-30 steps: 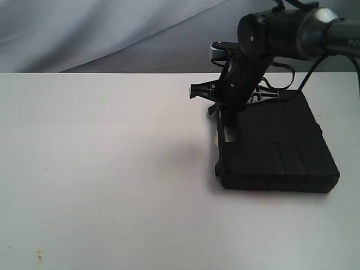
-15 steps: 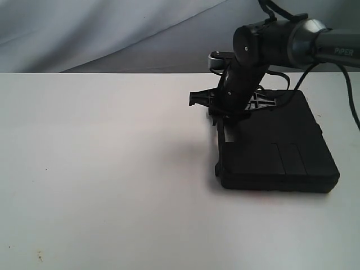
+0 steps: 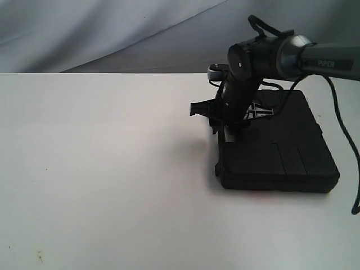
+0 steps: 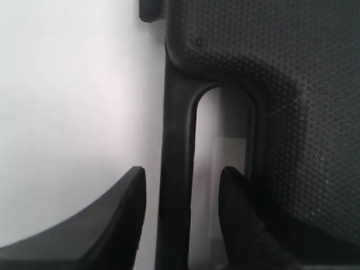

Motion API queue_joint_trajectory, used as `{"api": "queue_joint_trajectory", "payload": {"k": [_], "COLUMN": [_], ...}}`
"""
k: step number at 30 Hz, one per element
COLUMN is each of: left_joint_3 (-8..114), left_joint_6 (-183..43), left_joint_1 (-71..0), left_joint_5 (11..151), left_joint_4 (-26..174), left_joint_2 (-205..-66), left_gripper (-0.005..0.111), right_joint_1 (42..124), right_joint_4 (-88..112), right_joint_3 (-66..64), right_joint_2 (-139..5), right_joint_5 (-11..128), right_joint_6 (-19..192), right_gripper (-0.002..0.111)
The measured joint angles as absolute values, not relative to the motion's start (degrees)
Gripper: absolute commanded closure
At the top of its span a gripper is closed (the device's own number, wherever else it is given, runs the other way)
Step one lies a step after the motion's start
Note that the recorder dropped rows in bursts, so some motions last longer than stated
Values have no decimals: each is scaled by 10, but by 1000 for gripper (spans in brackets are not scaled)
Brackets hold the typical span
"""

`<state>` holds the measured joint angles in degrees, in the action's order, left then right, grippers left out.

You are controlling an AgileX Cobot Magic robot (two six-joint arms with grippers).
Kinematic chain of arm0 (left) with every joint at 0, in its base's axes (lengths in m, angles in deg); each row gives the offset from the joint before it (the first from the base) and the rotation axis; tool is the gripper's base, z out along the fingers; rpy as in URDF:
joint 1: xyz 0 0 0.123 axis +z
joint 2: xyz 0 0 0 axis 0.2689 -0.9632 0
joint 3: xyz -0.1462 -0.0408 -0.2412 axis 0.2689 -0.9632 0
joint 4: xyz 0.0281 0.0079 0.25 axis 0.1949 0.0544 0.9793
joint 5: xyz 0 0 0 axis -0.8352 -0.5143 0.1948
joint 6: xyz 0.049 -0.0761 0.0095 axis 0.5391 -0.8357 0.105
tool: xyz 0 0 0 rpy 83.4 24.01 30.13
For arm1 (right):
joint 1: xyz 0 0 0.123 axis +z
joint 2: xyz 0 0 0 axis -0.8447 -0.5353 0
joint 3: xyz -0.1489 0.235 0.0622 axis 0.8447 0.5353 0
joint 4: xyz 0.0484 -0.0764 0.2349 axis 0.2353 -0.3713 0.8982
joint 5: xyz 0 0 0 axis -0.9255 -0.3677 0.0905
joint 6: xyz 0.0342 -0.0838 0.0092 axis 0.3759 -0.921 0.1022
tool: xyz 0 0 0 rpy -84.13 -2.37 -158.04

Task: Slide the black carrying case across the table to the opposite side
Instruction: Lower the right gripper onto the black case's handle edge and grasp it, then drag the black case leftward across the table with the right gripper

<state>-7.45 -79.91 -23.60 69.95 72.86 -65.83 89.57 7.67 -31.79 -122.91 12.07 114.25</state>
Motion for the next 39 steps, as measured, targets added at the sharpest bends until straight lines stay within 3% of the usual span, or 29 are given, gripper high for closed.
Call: {"api": "queue_joint_trajectory", "payload": {"k": [15, 22, 39], "left_joint_3": [-74, -74, -74], "left_joint_6": [-799, -799, -799], "left_joint_1": [-236, -236, -236], "left_joint_5": [700, 700, 700], "left_joint_4": [729, 729, 729], "left_joint_2": [-658, -658, -658], "left_gripper": [107, 107, 107], "right_joint_1": [896, 896, 907], "right_joint_4": [74, 74, 63], "right_joint_3": [-320, -320, -321], "right_joint_2": [-1255, -1260, -1262], "right_joint_5": [154, 155, 160], "right_joint_6": [1158, 1161, 1207], "right_gripper": [80, 108, 108]}}
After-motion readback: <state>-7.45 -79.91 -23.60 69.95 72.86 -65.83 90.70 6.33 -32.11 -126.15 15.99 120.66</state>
